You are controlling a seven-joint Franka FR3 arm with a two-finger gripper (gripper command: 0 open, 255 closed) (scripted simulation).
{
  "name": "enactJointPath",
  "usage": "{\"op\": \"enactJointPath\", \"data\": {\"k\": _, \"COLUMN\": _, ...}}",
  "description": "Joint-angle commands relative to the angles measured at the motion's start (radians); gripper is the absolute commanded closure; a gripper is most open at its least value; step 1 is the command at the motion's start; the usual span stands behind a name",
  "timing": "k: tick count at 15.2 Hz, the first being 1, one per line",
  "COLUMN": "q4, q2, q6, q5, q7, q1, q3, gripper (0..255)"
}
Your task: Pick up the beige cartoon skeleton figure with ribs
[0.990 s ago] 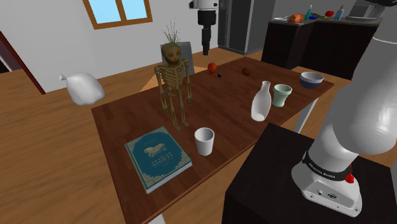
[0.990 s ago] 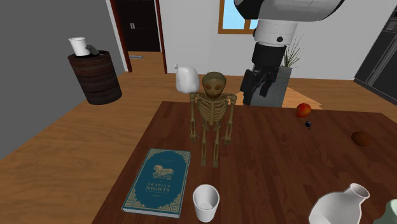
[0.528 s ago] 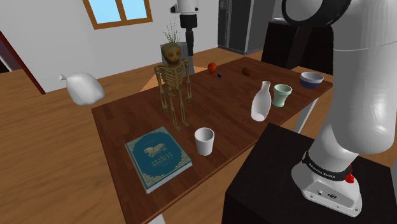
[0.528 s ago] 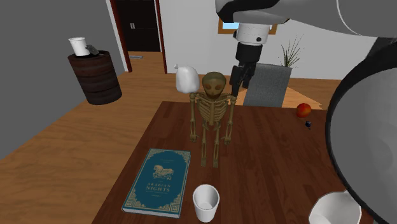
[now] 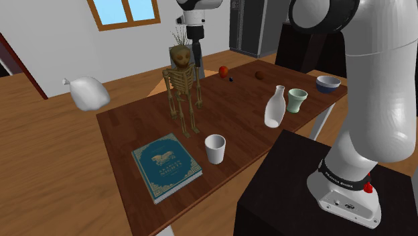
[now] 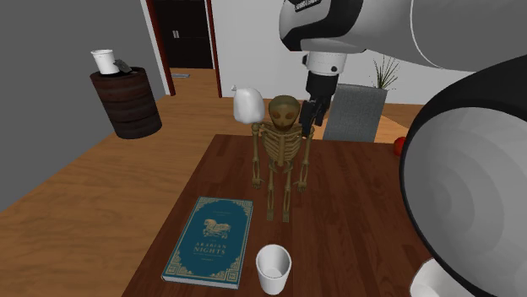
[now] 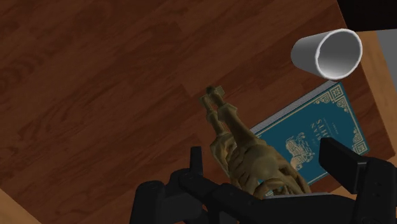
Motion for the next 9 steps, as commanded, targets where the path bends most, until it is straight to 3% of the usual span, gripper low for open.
{"op": "enactJointPath", "data": {"k": 1, "q4": -0.019, "q2": -0.001, "q6": 0.019, "q5": 0.0, "q7": -0.002, "q1": 0.001, "q3": 0.0, "gripper": 0}}
{"op": "enactJointPath", "data": {"k": 2, "q4": -0.019, "q2": -0.001, "q6": 0.019, "q5": 0.0, "q7": -0.002, "q1": 0.001, "q3": 0.0, "gripper": 0}}
{"op": "enactJointPath", "data": {"k": 3, "q4": -0.021, "q2": -0.002, "q6": 0.02, "q5": 0.0, "q7": -0.002, "q1": 0.001, "q3": 0.0, "gripper": 255}}
{"op": "enactJointPath", "data": {"k": 9, "q4": -0.018, "q2": 0.0, "q6": 0.019, "q5": 0.0, "q7": -0.002, "q1": 0.001, "q3": 0.0, "gripper": 255}}
